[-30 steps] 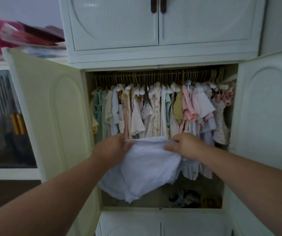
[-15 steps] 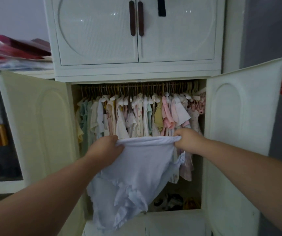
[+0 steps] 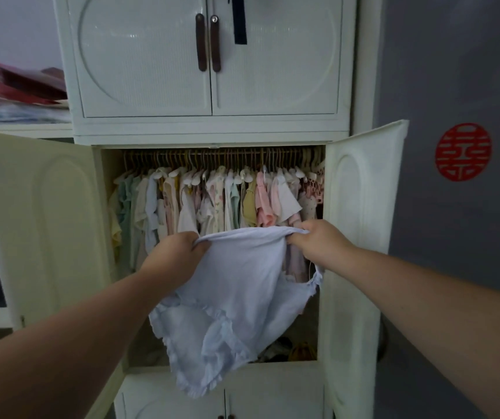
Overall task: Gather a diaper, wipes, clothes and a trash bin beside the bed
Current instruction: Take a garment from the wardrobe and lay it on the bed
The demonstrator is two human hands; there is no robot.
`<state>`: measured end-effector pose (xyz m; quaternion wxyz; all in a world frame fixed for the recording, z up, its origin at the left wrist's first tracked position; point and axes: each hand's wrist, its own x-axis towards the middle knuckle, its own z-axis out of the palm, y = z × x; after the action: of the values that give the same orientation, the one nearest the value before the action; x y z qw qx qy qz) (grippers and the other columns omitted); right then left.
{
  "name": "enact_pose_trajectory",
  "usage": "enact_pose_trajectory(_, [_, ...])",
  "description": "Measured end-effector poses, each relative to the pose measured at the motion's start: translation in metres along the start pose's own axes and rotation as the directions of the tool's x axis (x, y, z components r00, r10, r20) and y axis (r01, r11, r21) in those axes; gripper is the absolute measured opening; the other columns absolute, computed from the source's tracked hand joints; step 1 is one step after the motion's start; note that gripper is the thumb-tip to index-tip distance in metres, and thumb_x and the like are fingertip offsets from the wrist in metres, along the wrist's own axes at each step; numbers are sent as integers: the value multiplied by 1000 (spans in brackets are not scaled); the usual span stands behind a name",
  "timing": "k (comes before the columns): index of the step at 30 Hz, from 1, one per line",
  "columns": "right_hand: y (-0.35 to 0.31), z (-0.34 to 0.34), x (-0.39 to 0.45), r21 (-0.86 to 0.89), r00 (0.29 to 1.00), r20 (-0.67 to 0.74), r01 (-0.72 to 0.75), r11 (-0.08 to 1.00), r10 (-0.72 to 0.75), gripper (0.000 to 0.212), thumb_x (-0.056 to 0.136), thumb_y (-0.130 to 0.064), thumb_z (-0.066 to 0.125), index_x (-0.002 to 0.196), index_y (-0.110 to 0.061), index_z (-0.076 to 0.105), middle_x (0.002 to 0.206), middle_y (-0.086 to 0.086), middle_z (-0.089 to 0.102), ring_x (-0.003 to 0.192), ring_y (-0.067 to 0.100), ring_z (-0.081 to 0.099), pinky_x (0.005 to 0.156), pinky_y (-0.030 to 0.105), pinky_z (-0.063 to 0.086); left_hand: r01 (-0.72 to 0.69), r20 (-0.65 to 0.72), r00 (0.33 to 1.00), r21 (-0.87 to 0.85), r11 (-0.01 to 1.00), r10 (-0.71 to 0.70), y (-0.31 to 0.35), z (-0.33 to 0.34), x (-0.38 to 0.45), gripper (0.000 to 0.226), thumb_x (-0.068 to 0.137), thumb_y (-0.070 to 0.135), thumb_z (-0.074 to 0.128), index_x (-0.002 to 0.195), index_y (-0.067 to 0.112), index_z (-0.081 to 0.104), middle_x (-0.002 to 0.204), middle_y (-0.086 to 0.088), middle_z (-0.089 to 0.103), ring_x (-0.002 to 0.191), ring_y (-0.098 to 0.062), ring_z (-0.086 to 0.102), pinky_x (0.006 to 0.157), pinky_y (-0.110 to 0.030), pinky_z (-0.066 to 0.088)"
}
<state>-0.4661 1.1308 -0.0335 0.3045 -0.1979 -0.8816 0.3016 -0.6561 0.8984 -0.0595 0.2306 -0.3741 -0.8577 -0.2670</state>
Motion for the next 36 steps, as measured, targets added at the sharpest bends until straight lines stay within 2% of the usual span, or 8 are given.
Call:
enact_pose_trajectory(3, [-2,-11,-12,15,1000,-1,-7,1000,7,35,86,-41,59,57,-28,45,57,-4,47,55,16,47,53,28,30,18,-2,1000,-1,1000,-18,15,-3,-11,43,100,48,43,70,20,56,66,-2,59,61,-19,56,52,-32,40])
enact_pose_trajectory(12, [-7,-41,-53,-7,997,-62,-54,999,53,24,86,-35,55,75,-13,57,70,5,58,65,21,55,59,31,39,-33,-10,999,-45,998,33,40,1,-25,40,100,48,44,71,22,54,65,-2,58,59,-19,56,50,-32,41])
enact_pose_trajectory(15, [-5,-53,-61,-112,990,-127,-75,991,60,31,89,-33,55,83,-3,61,75,11,63,70,28,59,61,33,40,-89,9,996,-43,995,89,48,6,-17,41,99,51,43,73,23,56,67,-1,59,61,-19,56,55,-34,48])
enact_pose_trajectory(20, [4,-66,-86,-442,971,-237,-122,889,15,31,92,-41,49,77,-15,53,76,3,61,68,21,56,56,31,41,-231,53,971,-47,972,233,67,13,-9,46,99,57,39,73,23,55,68,-1,57,61,-17,53,53,-32,41])
enact_pose_trajectory(24, [14,-72,-111,-654,955,-292,-156,741,-56,30,94,-43,42,74,-21,44,67,-3,48,59,20,48,49,29,33,-352,72,933,-8,936,352,88,19,-10,49,98,61,34,72,24,51,67,1,54,61,-16,51,52,-33,38])
enact_pose_trajectory(28, [24,-82,-143,-717,947,-321,-250,651,10,31,94,-41,38,68,-24,35,64,-6,41,57,19,42,47,28,22,-458,107,882,-38,888,459,118,29,-19,47,99,61,30,76,25,51,72,2,55,67,-20,54,59,-35,43])
enact_pose_trajectory(31, [28,-94,-169,-687,927,-364,-336,645,95,30,92,-40,38,68,-23,38,70,-2,49,63,23,48,51,30,30,-509,116,847,-104,855,518,142,39,-28,50,99,61,28,81,23,55,78,1,57,76,-23,58,69,-38,50])
enact_pose_trajectory(36, [48,-105,-223,-644,889,-407,-443,624,210,28,92,-39,41,70,-21,43,78,1,52,72,27,51,63,33,39,-594,150,765,-209,777,626,178,66,-59,51,100,59,29,72,22,49,71,0,52,72,-25,54,65,-38,45])
